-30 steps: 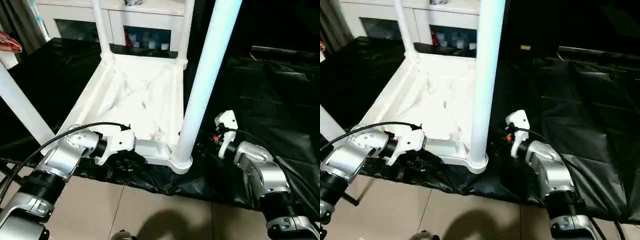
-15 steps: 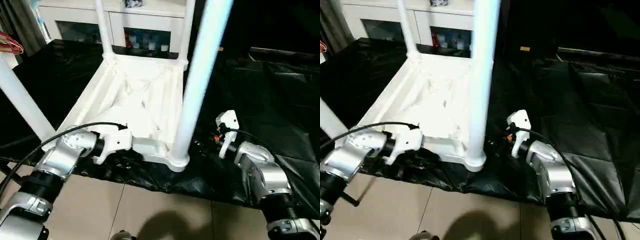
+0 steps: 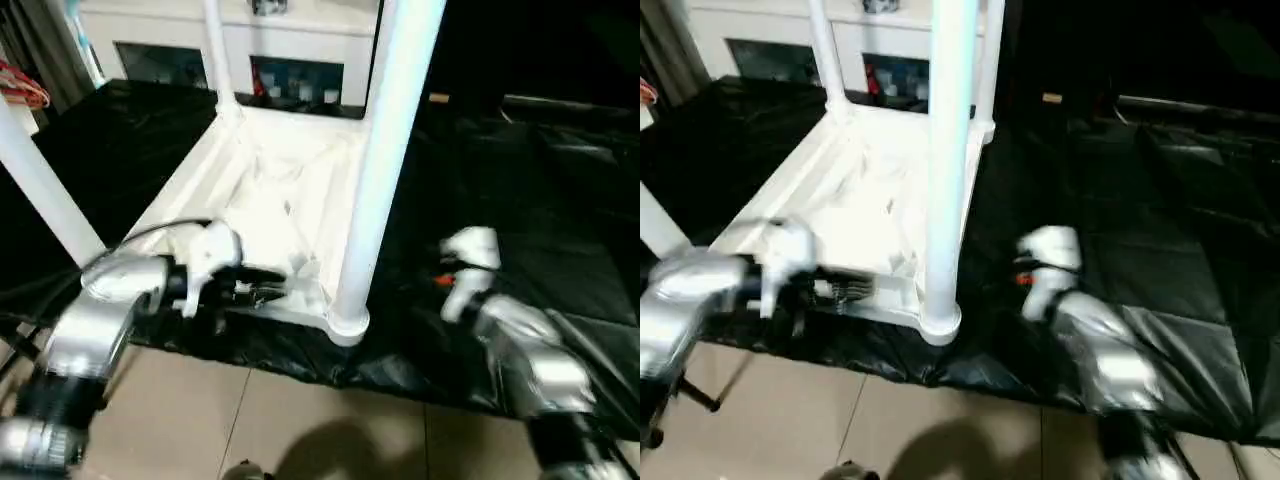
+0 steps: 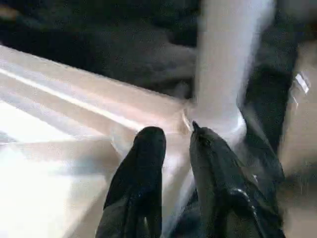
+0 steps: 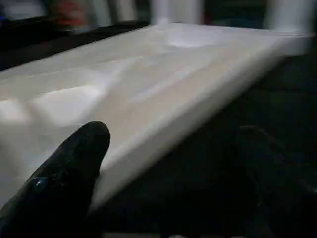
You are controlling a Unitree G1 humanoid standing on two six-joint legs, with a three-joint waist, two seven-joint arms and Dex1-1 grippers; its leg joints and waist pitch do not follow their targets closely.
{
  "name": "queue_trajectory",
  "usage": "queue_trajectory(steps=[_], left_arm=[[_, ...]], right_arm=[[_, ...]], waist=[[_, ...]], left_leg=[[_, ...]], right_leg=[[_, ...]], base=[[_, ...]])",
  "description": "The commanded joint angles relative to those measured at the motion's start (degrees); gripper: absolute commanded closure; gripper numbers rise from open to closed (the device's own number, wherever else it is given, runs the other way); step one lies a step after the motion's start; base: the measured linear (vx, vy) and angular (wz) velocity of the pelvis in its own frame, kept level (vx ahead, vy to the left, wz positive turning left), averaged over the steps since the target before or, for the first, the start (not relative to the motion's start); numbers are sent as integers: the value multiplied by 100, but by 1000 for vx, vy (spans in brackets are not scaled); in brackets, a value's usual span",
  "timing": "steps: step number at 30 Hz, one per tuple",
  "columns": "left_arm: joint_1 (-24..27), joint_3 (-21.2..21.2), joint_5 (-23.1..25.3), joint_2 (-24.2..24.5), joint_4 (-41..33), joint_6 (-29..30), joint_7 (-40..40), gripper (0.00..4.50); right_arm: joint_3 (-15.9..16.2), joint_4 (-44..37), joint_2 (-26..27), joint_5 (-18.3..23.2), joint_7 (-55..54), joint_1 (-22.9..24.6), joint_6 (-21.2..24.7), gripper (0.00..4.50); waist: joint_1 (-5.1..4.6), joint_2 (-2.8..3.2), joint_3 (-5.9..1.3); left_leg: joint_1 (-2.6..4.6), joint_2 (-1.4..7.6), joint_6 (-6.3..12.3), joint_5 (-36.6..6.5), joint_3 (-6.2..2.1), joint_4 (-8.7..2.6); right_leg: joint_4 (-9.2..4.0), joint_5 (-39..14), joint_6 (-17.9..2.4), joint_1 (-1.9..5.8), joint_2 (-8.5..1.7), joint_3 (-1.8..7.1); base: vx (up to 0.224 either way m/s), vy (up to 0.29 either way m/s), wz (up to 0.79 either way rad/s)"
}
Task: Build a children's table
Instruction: Rotate leg to tighten
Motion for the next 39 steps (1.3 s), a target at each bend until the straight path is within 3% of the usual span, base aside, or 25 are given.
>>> queue_trajectory(steps=[1, 3, 5, 7, 9, 13, 18, 20, 22, 24, 25, 27, 28, 29, 31, 32, 33, 34, 35, 36, 37, 38, 39], left_arm=[[220, 254, 96, -309, -212, 45, 838, 335], [594, 495, 546, -994, -430, 194, 2112, 335], [951, 649, 722, -1585, -605, -90, 3036, 335], [1172, 645, 826, -1793, -765, -199, 3456, 335], [1361, 607, 985, -1922, -872, -199, 3801, 335], [1671, 573, 1181, -2129, -1043, -283, 4258, 335], [1893, 575, 1310, -2266, -1261, -398, 4597, 335], [1942, 535, 1278, -2207, -1333, -369, 4623, 335], [1993, 541, 1166, -2225, -1375, -522, 4566, 335], [2079, 511, 1217, -2212, -1430, -444, 4585, 335], [2113, 505, 1240, -2210, -1445, -417, 4605, 335], [2148, 507, 1236, -2219, -1463, -415, 4641, 335], [2158, 507, 1233, -2219, -1468, -417, 4656, 335], [2190, 512, 1225, -2226, -1496, -420, 4679, 335], [2286, 496, 1174, -2225, -1579, -423, 4721, 335], [2339, 484, 1159, -2233, -1610, -496, 4719, 335], [2382, 481, 1151, -2245, -1637, -540, 4725, 335], [2443, 457, 1228, -2225, -1677, -635, 4768, 335], [2511, 419, 1335, -2184, -1708, -760, 4804, 335], [2607, 383, 1428, -2153, -1733, -977, 4852, 335], [2655, 402, 1427, -2177, -1746, -1000, 4892, 335], [2692, 431, 1420, -2197, -1754, -1004, 4928, 335], [2723, 457, 1419, -2212, -1761, -974, 4966, 335]], right_arm=[[-151, -394, 45, -69, -390, 146, 162, 0], [-236, -858, 231, -233, -911, 457, 371, 0], [-132, -1352, 438, -405, -1243, 843, 472, 0], [20, -1625, 536, -476, -1383, 1096, 475, 0], [140, -1768, 649, -479, -1479, 1314, 458, 0], [229, -1915, 855, -410, -1657, 1588, 522, 0], [201, -2072, 869, -501, -1852, 1743, 621, 0], [220, -2157, 843, -455, -1838, 1812, 631, 0], [266, -2217, 815, -440, -1800, 1855, 645, 0], [312, -2259, 793, -444, -1787, 1894, 650, 0], [321, -2269, 784, -441, -1790, 1907, 646, 0], [334, -2270, 763, -438, -1786, 1916, 634, 0], [338, -2267, 753, -439, -1784, 1917, 632, 0], [338, -2259, 726, -454, -1778, 1917, 623, 0], [309, -2280, 679, -430, -1766, 1940, 643, 0], [290, -2282, 652, -423, -1759, 1958, 645, 0], [271, -2272, 630, -422, -1746, 1973, 627, 0], [234, -2262, 601, -402, -1736, 1993, 611, 0], [188, -2258, 573, -395, -1747, 2011, 600, 0], [123, -2273, 538, -375, -1776, 2040, 594, 0], [56, -2279, 523, -344, -1796, 2057, 605, 0], [-22, -2278, 500, -320, -1819, 2076, 614, 0], [-89, -2271, 468, -295, -1824, 2095, 614, 0]], waist=[[-42, 40, -347], [-81, 36, -329], [-92, 27, -319], [-93, 8, -311], [-162, 14, -298], [-228, 37, -288], [-316, 75, -262], [-307, 84, -263], [-284, 55, -273], [-225, 35, -288], [-153, 21, -291], [-8, 3, -280], [11, 2, -279], [67, 41, -288], [70, 93, -290], [13, 153, -297], [-63, 177, -329], [-229, 257, -324], [-338, 272, -269], [-371, 265, -263], [-365, 266, -295], [-340, 213, -297], [-384, 241, -292]], left_leg=[[69, 208, 17, -1568, -116, -383], [48, 220, 19, -1615, -118, -383], [30, 199, 63, -1687, -121, -383], [54, 162, 109, -1788, -136, -387], [40, 164, 109, -1909, -165, -409], [48, 156, 139, -2046, -193, -430], [88, 180, 96, -2408, -244, -478], [80, 177, 97, -2411, -254, -483], [40, 149, 227, -2268, -226, -468], [-18, 114, 509, -1901, -185, -400], [-65, 130, 759, -1538, -232, -282], [-184, 167, 1031, -1001, -377, 35], [-227, 173, 1066, -951, -431, 133], [-256, 212, 1098, -852, -519, 234], [-214, 176, 1265, -840, -496, 24], [-12, 141, 1486, -1022, -377, -194], [100, 91, 1668, -974, -312, -276], [290, 25, 2010, -1066, -258, -394], [208, 134, 1844, -1422, -247, -580], [93, 290, 1339, -1855, -261, -720], [78, 350, 956, -2035, -316, -711], [63, 370, -83, -2800, -319, -725], [167, 449, -1016, -3527, -479, -779]], right_leg=[[-483, -1835, -803, 273, -419, 282], [-518, -1858, -680, 285, -391, 277], [-592, -2279, -467, 285, -393, 267], [-674, -2779, -219, 254, -401, 239], [-712, -2983, -4, 229, -371, 226], [-781, -3127, 96, 214, -361, 192], [-805, -2924, -16, 212, -356, 191], [-790, -2832, -40, 225, -370, 207], [-775, -2832, -109, 260, -464, 269], [-788, -2938, -285, 316, -657, 392], [-845, -3085, -404, 378, -908, 542], [-977, -3598, -570, 480, -1372, 819], [-997, -3682, -611, 508, -1495, 884], [-1020, -3613, -760, 512, -1589, 930], [-913, -3223, -875, 444, -1234, 702], [-815, -2921, -819, 312, -866, 467], [-688, -2577, -773, 254, -632, 347], [-430, -2102, -608, 69, -228, 67], [-91, -1583, -449, 1, 49, -129], [108, -1008, -334, 40, 37, -136], [73, -709, -284, 89, -46, -76], [-128, -468, -250, 136, -226, 106], [-131, -641, -195, 113, -147, 142]], base=[[0, 0, 0], [0, 0, 0], [0, 0, 0], [0, 0, 0], [0, 0, 0], [0, 0, 0], [0, 0, 0], [0, 0, 0], [0, 0, 0], [0, 0, 0], [0, 0, 0], [10, 35, -3], [16, 118, -5], [16, 118, -5], [8, 130, 0], [10, 191, 8], [-3, 199, 13], [-15, 308, 23], [-21, 211, 16], [-36, 183, 19], [-25, 74, 8], [-55, 117, 16], [-60, 64, 14]])
